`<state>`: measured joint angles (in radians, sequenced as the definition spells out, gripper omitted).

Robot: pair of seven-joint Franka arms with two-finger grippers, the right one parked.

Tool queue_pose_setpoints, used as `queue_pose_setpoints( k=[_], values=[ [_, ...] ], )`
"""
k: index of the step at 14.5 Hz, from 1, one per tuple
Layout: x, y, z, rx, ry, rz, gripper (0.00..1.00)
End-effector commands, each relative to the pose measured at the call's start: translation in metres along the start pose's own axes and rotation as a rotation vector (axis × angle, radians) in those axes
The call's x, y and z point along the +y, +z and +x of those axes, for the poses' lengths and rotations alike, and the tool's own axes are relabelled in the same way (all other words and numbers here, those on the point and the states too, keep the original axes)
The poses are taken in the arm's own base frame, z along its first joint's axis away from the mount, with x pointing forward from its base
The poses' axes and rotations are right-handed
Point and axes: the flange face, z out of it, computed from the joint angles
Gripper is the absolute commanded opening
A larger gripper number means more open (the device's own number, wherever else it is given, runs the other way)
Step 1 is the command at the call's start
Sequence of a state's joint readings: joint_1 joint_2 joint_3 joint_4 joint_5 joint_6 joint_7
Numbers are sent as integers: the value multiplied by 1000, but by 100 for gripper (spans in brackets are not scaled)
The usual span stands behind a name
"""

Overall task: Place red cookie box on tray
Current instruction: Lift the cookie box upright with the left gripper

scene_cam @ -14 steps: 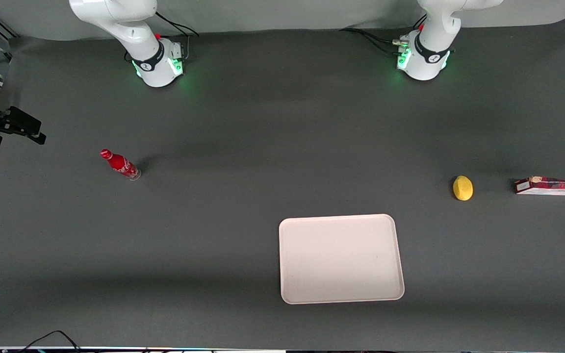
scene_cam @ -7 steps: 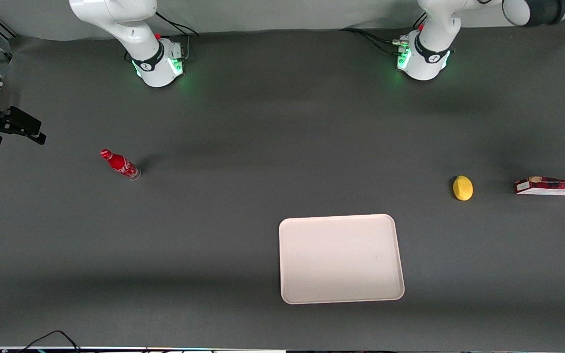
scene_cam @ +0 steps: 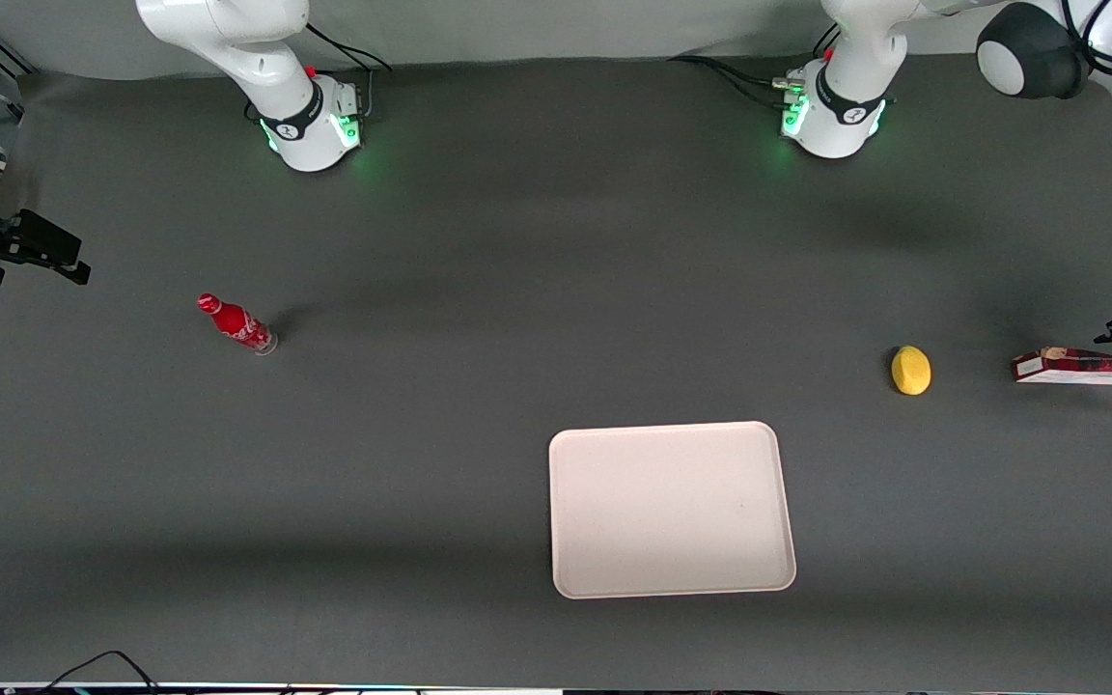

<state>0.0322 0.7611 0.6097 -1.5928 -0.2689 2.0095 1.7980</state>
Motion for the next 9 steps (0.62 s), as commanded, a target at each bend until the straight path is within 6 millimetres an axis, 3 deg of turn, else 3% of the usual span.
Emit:
queue_pose_setpoints(
  k=[1, 2, 3, 4, 7, 9],
  values=[
    [-9, 35, -2, 31, 3, 15, 75],
    [-10, 41, 0, 41, -2, 11, 50],
    [-10, 41, 1, 43, -9, 11, 13],
    [-10, 39, 4, 45, -10, 6, 0],
    [-11, 24, 14, 55, -40, -14, 0],
    [-14, 2, 21, 59, -55, -52, 0]
  ],
)
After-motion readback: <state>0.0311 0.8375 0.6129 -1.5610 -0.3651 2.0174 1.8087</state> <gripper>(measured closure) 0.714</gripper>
